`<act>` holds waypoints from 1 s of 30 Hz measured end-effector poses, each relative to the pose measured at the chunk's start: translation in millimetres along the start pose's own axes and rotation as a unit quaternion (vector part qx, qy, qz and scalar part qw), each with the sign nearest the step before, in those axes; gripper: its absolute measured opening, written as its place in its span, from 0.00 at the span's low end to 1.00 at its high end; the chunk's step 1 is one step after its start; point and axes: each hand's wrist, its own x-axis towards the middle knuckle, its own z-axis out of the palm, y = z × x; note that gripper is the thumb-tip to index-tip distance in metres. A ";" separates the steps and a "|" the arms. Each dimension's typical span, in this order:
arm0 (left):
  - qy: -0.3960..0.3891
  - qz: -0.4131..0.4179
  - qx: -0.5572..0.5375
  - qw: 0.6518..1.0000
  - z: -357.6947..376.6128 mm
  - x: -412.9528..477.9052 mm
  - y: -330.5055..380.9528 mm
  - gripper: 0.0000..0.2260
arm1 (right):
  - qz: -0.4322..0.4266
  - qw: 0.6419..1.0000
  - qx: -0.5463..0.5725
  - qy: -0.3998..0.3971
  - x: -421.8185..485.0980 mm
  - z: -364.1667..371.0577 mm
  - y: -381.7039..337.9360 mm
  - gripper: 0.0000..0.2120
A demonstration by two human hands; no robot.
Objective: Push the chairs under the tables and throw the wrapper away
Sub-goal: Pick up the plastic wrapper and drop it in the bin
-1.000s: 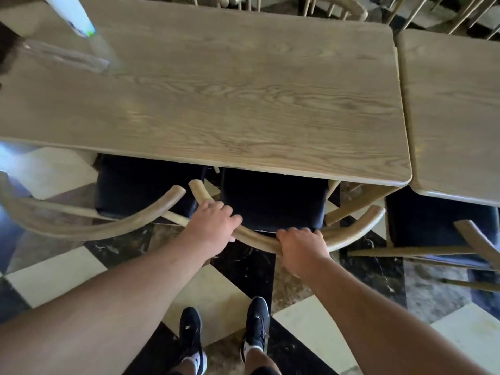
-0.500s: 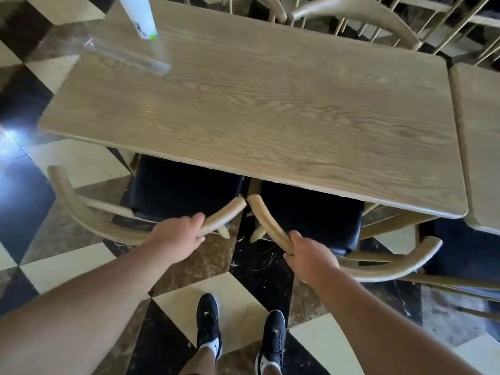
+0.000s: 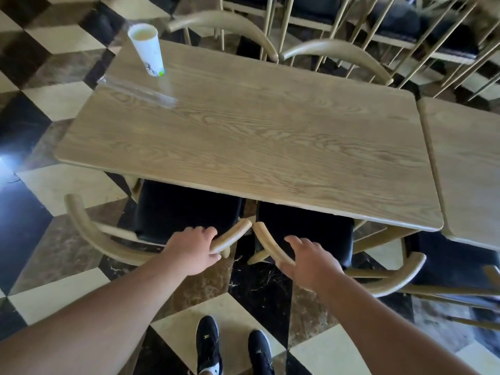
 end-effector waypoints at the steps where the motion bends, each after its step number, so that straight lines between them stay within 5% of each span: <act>1: 0.021 0.003 0.001 1.000 -13.1 -5.7 0.5 0.30 | -0.025 0.999 -0.005 0.033 -6.3 -16.8 -6.6 0.36; 9: 0.213 -0.075 -0.047 0.973 -140.8 -106.6 -9.5 0.40 | -0.217 0.960 -0.028 0.173 -42.2 -154.4 -95.2 0.38; 19: 0.327 -0.240 -0.024 0.914 -226.7 -309.4 -116.8 0.37 | -0.378 0.881 -0.121 0.257 -104.2 -250.3 -282.8 0.37; 30: 0.361 -0.323 -0.057 0.873 -180.0 -458.7 -336.4 0.37 | -0.433 0.846 -0.157 0.270 -135.4 -234.4 -552.4 0.36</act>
